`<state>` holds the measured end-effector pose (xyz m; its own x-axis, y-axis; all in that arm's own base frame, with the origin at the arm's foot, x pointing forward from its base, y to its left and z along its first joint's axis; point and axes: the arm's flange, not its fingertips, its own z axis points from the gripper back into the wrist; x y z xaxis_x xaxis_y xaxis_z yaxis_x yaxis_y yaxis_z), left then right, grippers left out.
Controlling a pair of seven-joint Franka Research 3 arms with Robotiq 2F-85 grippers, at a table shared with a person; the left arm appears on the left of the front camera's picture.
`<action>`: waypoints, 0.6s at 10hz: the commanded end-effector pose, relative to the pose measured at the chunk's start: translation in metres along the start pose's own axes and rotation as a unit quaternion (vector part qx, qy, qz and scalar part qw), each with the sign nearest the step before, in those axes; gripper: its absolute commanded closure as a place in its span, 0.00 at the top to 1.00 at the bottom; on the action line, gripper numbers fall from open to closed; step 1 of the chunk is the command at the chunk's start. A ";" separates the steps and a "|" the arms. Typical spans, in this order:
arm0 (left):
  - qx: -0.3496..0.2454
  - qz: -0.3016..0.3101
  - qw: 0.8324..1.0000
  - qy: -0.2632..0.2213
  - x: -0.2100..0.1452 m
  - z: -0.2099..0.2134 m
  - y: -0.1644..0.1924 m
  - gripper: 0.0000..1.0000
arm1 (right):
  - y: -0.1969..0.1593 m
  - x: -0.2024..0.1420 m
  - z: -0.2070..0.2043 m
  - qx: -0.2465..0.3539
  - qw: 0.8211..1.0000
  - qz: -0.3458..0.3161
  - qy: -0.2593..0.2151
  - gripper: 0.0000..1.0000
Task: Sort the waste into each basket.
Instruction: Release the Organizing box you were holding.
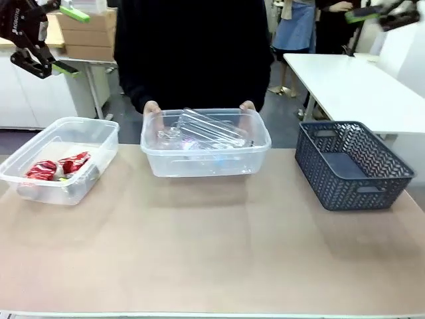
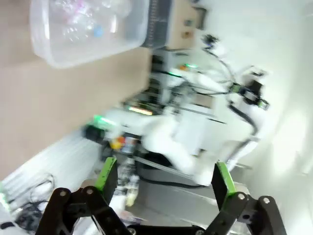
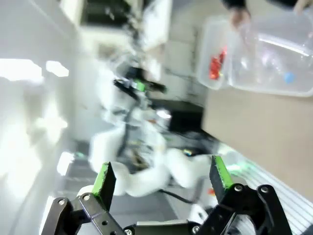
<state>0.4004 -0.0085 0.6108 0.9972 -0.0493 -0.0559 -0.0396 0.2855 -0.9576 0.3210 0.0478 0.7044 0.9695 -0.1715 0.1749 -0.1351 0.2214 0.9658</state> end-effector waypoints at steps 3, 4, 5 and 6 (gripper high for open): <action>-0.106 0.075 0.988 -0.080 0.011 0.020 0.055 1.00 | -0.061 0.001 0.065 0.042 0.988 -0.077 -0.130 1.00; -0.090 0.092 0.989 -0.074 0.019 0.011 0.061 1.00 | -0.077 0.010 0.065 -0.011 0.983 -0.085 -0.164 1.00; 0.002 0.105 0.991 -0.085 0.036 -0.013 0.061 1.00 | -0.054 0.001 0.068 0.035 0.991 -0.068 -0.107 1.00; -0.097 0.089 0.989 -0.070 0.018 0.033 0.070 1.00 | -0.054 0.001 0.068 0.035 0.991 -0.068 -0.107 1.00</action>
<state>0.4281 0.0165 0.5432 0.9687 0.1457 -0.2009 -0.2237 0.1623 -0.9611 0.3185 -0.0410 0.6530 0.8973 -0.4377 0.0563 0.0031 0.1339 0.9910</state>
